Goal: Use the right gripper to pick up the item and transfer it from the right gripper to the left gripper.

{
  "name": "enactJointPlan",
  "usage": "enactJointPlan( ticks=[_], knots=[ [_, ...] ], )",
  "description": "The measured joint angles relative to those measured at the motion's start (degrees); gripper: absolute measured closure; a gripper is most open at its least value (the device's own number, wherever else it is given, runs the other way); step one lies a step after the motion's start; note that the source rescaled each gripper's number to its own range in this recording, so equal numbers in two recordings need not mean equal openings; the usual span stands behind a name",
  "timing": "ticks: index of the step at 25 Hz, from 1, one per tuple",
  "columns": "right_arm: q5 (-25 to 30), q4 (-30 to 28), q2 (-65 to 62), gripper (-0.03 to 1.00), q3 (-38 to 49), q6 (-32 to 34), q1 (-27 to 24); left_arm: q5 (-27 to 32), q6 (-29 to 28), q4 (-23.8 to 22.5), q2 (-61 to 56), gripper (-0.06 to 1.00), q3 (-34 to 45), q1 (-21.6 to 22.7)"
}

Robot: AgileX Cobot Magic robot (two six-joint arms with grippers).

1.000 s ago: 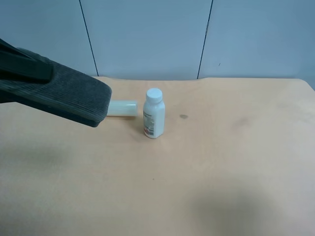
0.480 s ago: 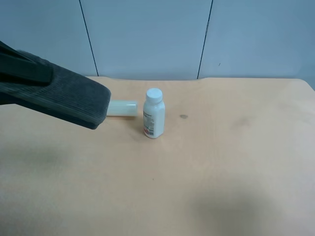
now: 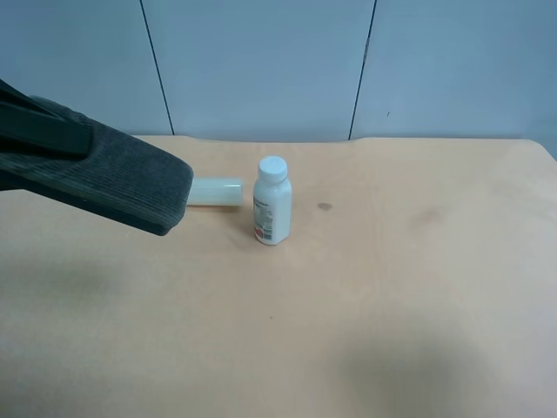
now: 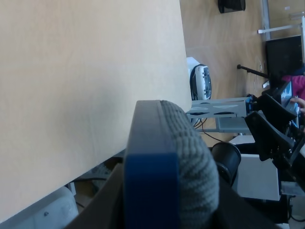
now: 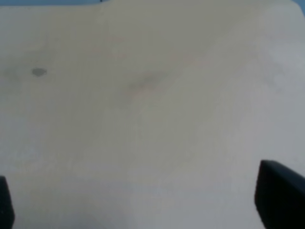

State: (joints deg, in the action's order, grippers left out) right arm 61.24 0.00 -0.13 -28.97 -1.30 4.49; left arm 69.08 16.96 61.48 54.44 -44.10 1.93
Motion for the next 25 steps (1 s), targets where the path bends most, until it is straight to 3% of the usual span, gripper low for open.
enactJointPlan(
  ticks=[25],
  knots=[
    [0.0,0.0,0.0,-0.03,0.0,0.0,0.0,-8.2,2.4,-11.4,0.0,0.94,0.0,0.0]
  ],
)
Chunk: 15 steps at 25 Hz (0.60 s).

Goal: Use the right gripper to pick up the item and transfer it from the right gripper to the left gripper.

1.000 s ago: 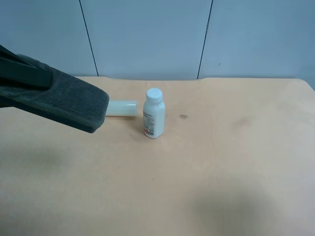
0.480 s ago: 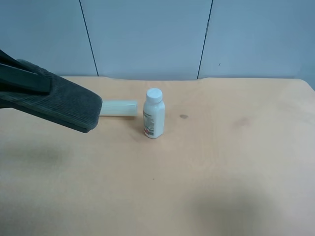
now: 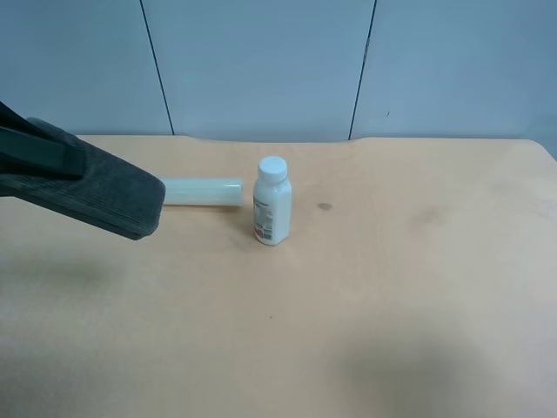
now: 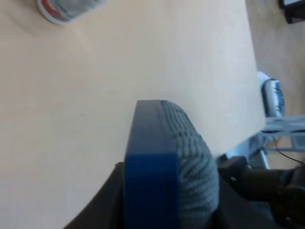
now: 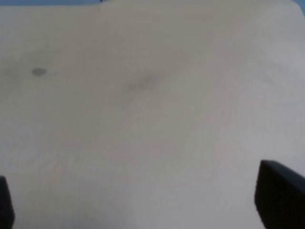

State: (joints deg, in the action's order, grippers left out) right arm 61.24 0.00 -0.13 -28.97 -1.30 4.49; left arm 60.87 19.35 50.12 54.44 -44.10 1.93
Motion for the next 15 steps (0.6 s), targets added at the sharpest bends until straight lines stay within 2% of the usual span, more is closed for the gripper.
enactJointPlan(
  ticks=[15],
  knots=[
    [0.0,0.0,0.0,-0.03,0.0,0.0,0.0,-18.2,0.2,-14.4,1.4,0.94,0.2,0.0]
  ],
)
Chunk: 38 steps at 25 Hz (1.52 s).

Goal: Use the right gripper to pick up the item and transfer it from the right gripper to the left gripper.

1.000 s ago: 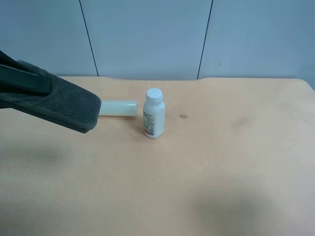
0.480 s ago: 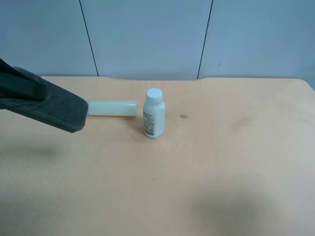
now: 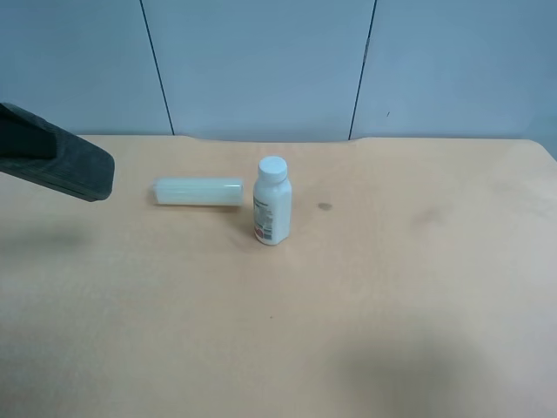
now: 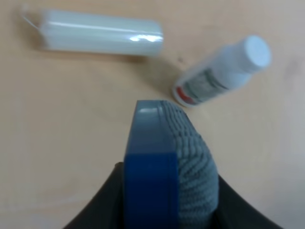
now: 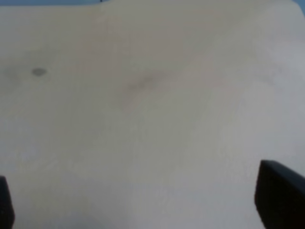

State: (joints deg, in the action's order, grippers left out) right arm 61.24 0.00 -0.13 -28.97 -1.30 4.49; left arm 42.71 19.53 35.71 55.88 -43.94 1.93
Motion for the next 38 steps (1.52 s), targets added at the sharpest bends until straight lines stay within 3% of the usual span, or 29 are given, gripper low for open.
enactJointPlan(
  ticks=[15,18,26,31,33,34,36,38],
  knots=[
    [0.0,0.0,0.0,-0.03,0.0,0.0,0.0,-0.4,2.2,-0.3,21.9,0.94,0.0,0.0],
    [0.0,0.0,0.0,-0.03,0.0,0.0,0.0,1.0,6.6,3.0,25.9,0.94,0.0,0.0],
    [0.0,0.0,0.0,-0.03,0.0,0.0,0.0,1.9,23.6,17.8,33.2,0.94,0.0,0.0],
    [0.0,0.0,0.0,-0.03,0.0,0.0,0.0,-0.5,31.5,21.2,35.0,0.94,0.0,0.0],
    [0.0,0.0,0.0,-0.03,0.0,0.0,0.0,-2.3,32.0,21.2,35.0,0.84,0.0,0.0],
    [0.0,0.0,0.0,-0.03,0.0,0.0,0.0,-3.0,32.1,21.3,35.0,0.67,0.0,0.0],
    [0.0,0.0,0.0,-0.03,0.0,0.0,0.0,-5.0,31.7,21.4,35.0,0.23,0.0,0.0],
    [0.0,0.0,0.0,-0.03,0.0,0.0,0.0,-6.7,31.3,21.4,35.0,0.04,0.0,0.0]
  ],
)
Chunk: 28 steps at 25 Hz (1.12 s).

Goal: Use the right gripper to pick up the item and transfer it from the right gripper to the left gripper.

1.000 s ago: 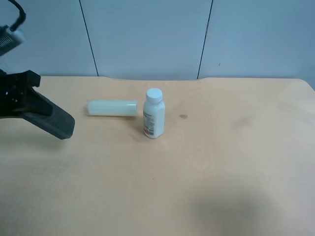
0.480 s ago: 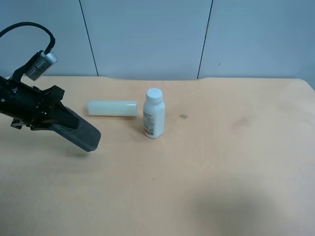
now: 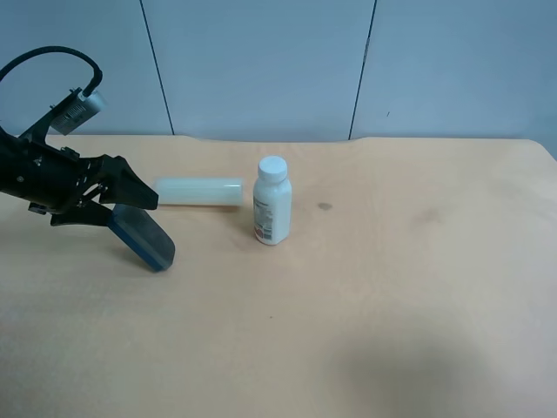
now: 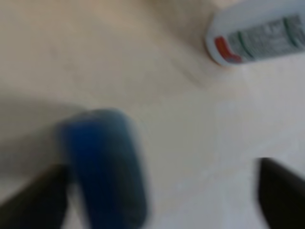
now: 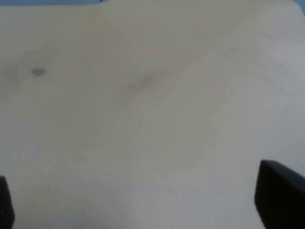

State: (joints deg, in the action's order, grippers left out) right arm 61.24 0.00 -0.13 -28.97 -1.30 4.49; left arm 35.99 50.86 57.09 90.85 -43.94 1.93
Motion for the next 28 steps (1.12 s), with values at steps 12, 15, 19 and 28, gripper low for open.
enactJointPlan(
  ticks=[12,15,19,28],
  knots=[
    [0.0,0.0,0.0,-0.03,0.0,0.0,0.0,-2.8,0.0,-4.2,-0.8,-0.05,0.0,0.0],
    [0.0,0.0,0.0,-0.03,0.0,0.0,0.0,-5.9,-1.0,-9.0,-3.3,-0.05,0.0,0.0],
    [0.0,0.0,0.0,-0.03,0.0,0.0,0.0,-9.0,-4.5,-14.7,-8.5,-0.05,0.0,0.0],
    [0.0,0.0,0.0,-0.03,0.0,0.0,0.0,-3.1,-20.5,-28.2,-23.5,-0.05,0.0,0.0]
  ],
)
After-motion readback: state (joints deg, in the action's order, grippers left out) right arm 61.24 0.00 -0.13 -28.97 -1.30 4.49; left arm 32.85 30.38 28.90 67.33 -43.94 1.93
